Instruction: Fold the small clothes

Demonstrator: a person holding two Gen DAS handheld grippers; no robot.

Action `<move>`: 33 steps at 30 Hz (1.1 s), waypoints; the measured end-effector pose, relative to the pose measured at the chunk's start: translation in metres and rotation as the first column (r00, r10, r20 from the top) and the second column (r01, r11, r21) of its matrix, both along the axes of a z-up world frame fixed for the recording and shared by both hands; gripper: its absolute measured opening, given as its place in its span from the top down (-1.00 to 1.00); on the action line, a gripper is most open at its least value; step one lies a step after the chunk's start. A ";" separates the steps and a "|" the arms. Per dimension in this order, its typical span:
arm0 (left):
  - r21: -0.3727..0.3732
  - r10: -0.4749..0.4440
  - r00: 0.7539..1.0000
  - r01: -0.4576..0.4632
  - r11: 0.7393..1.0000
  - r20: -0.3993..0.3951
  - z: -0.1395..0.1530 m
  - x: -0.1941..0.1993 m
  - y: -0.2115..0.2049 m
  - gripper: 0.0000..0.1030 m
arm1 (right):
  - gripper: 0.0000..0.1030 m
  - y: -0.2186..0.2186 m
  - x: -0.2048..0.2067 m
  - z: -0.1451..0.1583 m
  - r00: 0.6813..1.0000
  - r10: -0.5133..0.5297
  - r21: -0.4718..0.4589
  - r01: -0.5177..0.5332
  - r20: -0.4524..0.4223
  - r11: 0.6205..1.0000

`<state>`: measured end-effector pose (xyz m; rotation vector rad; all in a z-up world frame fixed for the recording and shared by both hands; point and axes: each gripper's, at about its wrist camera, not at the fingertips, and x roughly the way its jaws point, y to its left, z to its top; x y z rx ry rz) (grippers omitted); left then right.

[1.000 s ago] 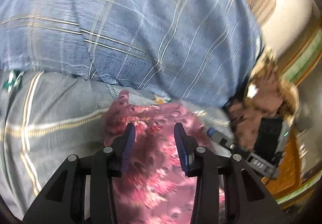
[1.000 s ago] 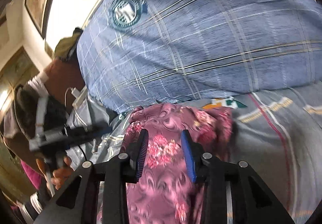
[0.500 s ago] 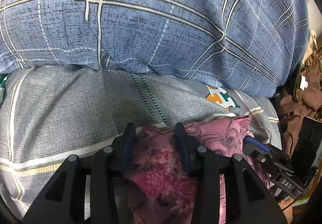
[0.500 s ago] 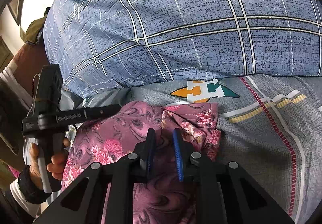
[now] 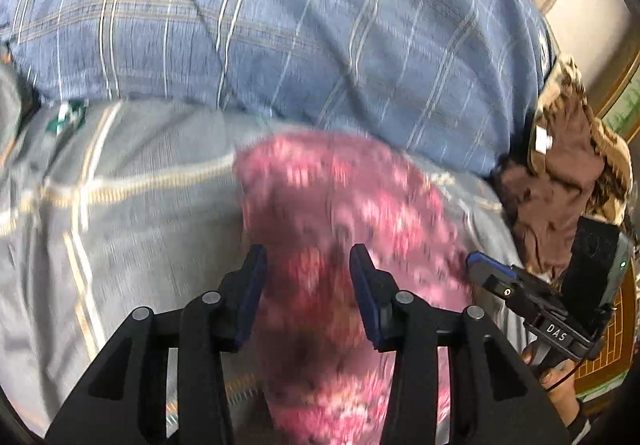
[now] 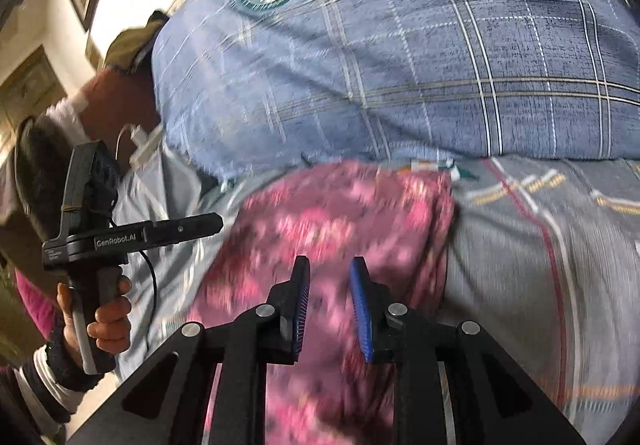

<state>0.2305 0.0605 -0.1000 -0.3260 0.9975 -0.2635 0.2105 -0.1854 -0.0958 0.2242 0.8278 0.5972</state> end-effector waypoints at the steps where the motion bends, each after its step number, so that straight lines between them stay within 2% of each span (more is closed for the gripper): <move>1: 0.018 0.001 1.000 -0.001 1.000 -0.013 -0.005 0.000 -0.004 0.15 | 0.55 0.002 -0.003 -0.005 1.000 0.008 -0.006 -0.008 -0.008 1.000; 4: 0.123 -0.003 1.000 0.004 0.992 -0.007 -0.021 -0.003 -0.018 0.06 | 0.61 0.004 -0.008 -0.025 1.000 -0.003 -0.078 0.002 -0.014 0.997; 6: 0.145 -0.002 1.000 0.003 0.989 -0.005 -0.028 -0.004 -0.018 -0.01 | 0.61 0.001 -0.011 -0.034 1.000 -0.011 -0.078 0.011 -0.004 0.997; 12: 0.091 0.078 0.997 -0.075 0.993 -0.021 -0.032 -0.017 -0.009 -0.12 | 0.61 -0.004 -0.013 -0.041 0.999 -0.041 -0.030 0.041 -0.006 0.999; 15: 0.091 0.089 0.996 -0.086 0.992 -0.023 -0.019 -0.032 -0.009 -0.12 | 0.56 -0.003 -0.014 -0.032 0.998 -0.057 -0.046 0.056 -0.028 0.997; 17: 0.110 0.090 0.996 -0.089 0.990 -0.001 -0.009 -0.046 -0.011 -0.13 | 0.34 -0.002 -0.022 -0.021 0.998 -0.060 -0.062 0.058 -0.027 0.996; 19: 0.130 0.090 0.996 -0.092 0.987 0.021 0.000 -0.060 -0.013 -0.16 | -0.21 -0.001 -0.033 -0.011 0.997 -0.075 -0.092 0.072 -0.026 0.993; 24: 0.198 0.112 0.989 -0.130 0.971 0.099 0.022 -0.101 -0.018 -0.28 | -0.77 0.000 -0.076 0.008 0.993 -0.118 -0.220 0.118 0.014 0.968; 26: 0.221 0.123 0.984 -0.149 0.964 0.129 0.027 -0.111 -0.020 -0.31 | -0.85 -0.001 -0.096 0.012 0.988 -0.153 -0.265 0.154 0.028 0.952; 28: 0.250 0.139 0.977 -0.176 0.952 0.162 0.032 -0.128 -0.022 -0.44 | -0.95 -0.003 -0.115 0.016 0.986 -0.164 -0.297 0.162 0.018 0.941; 30: 0.271 0.151 0.971 -0.199 0.942 0.187 0.034 -0.139 -0.023 -0.49 | -0.95 -0.004 -0.130 0.017 0.987 -0.162 -0.316 0.161 0.021 0.935; 33: 0.287 0.163 0.965 -0.219 0.933 0.208 0.034 -0.157 -0.024 -0.55 | -0.95 -0.004 -0.158 0.023 0.985 -0.156 -0.333 0.172 0.074 0.927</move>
